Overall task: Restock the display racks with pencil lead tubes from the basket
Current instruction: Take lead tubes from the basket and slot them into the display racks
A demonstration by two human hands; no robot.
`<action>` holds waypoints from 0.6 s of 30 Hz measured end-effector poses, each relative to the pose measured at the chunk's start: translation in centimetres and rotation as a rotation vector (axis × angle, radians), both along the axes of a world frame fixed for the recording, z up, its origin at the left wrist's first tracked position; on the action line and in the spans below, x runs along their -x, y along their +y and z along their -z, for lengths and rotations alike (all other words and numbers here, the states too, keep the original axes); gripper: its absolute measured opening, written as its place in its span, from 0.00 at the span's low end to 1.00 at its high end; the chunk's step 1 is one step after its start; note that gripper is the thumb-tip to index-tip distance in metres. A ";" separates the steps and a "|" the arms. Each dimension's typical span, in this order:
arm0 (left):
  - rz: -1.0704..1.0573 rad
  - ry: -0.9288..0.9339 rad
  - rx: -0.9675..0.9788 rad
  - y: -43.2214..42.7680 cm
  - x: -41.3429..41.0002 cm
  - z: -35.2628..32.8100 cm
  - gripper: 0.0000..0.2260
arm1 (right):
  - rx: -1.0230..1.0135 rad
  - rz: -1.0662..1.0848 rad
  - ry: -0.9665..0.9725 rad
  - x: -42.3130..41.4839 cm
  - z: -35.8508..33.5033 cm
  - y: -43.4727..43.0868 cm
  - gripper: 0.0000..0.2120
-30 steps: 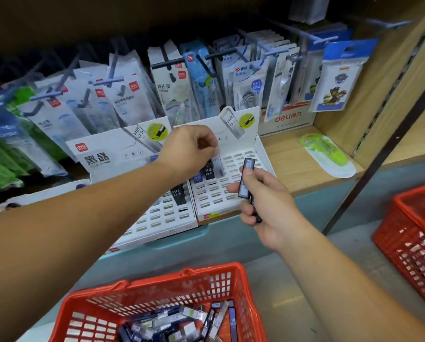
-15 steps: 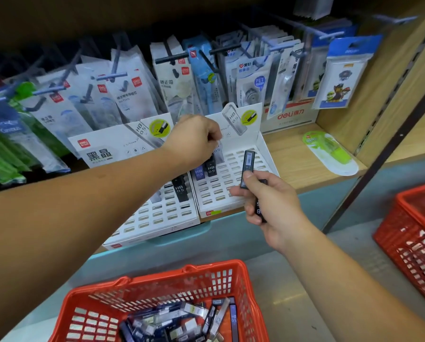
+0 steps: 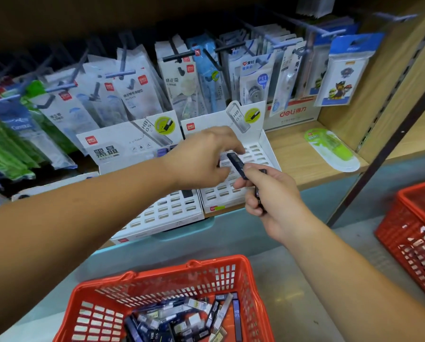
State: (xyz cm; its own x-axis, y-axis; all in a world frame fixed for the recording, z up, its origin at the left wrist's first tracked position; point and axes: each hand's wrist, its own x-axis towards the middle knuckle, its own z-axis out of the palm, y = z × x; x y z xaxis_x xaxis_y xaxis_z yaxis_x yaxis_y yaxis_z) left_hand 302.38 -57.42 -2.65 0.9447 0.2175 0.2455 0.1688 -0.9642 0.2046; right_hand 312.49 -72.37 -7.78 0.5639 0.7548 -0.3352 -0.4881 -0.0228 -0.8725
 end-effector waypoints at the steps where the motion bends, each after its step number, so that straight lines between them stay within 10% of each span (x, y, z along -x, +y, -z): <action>1: 0.052 0.016 -0.011 -0.5 0.5 -0.1 0.15 | -0.009 -0.016 0.026 0.2 -0.3 0.1 0.03; 9: -0.330 -0.109 0.481 0.4 2.4 -1.1 0.20 | -0.034 -0.158 0.242 0.5 -1.2 0.3 0.18; 18: -0.409 -0.229 0.559 1.1 2.2 -0.7 0.04 | 0.194 -0.068 -0.079 0.5 -0.4 -0.3 0.20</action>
